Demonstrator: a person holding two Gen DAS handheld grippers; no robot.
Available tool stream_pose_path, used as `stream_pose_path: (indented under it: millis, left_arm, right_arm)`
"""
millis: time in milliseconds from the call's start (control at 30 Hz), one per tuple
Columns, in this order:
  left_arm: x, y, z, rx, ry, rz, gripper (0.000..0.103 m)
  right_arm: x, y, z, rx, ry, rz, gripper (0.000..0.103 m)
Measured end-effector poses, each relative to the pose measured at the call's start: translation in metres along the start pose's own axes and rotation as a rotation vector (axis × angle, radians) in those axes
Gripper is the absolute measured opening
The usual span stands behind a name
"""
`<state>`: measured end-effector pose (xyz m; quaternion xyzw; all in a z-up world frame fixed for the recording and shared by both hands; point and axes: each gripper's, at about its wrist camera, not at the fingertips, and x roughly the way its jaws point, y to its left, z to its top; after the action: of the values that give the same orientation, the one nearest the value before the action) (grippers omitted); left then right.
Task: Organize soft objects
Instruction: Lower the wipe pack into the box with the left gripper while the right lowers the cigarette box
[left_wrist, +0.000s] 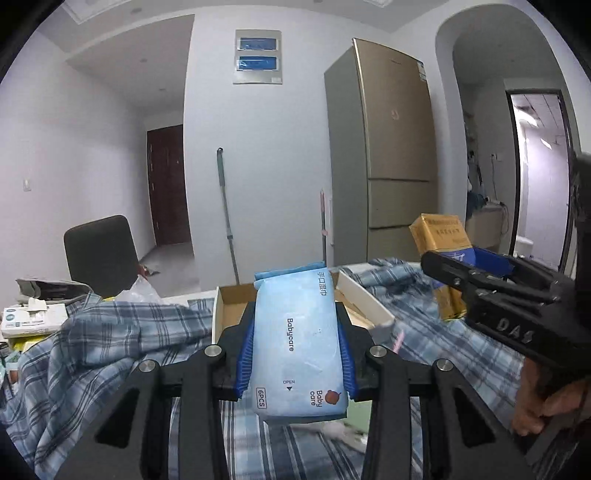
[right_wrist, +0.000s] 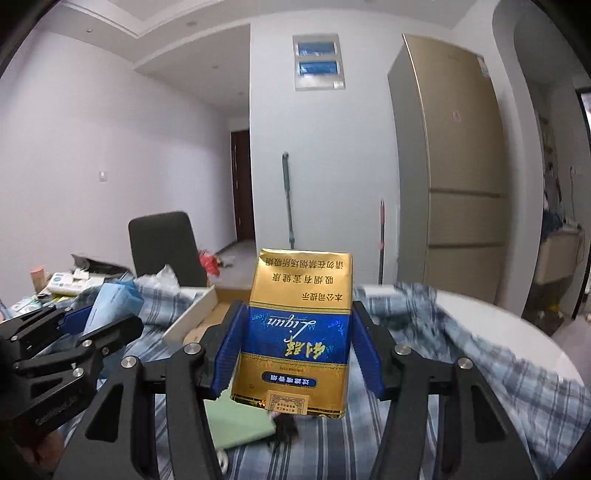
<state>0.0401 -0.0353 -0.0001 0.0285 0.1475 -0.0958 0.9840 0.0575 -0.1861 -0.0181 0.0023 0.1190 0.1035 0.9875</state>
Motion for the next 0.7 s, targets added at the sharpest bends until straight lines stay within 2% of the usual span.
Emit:
stream_pose_path:
  millis: [167,300,533,633,700]
  left_arm:
    - [0.025,0.02,0.013,-0.063,-0.051,0.013,0.04]
    - [0.051,0.034,0.017,-0.056,-0.079,0.022,0.04]
    - [0.105,0.056,0.014,-0.109,-0.053,0.026,0.04]
    - [0.117,0.062,0.002,-0.1,-0.071,0.062,0.04]
    - [0.122,0.067,-0.005,-0.116,-0.047,0.057,0.04]
  right_arm:
    - [0.044,0.001,0.009,0.02,0.015,-0.027,0.055]
    - [0.075,0.002,0.015,0.015,0.0,-0.048,0.055]
    - [0.114,0.009,0.012,0.012,-0.01,-0.039,0.055]
    - [0.121,0.011,0.005,-0.011,-0.023,-0.035,0.055]
    - [0.121,0.009,-0.002,0.004,-0.029,-0.023,0.055]
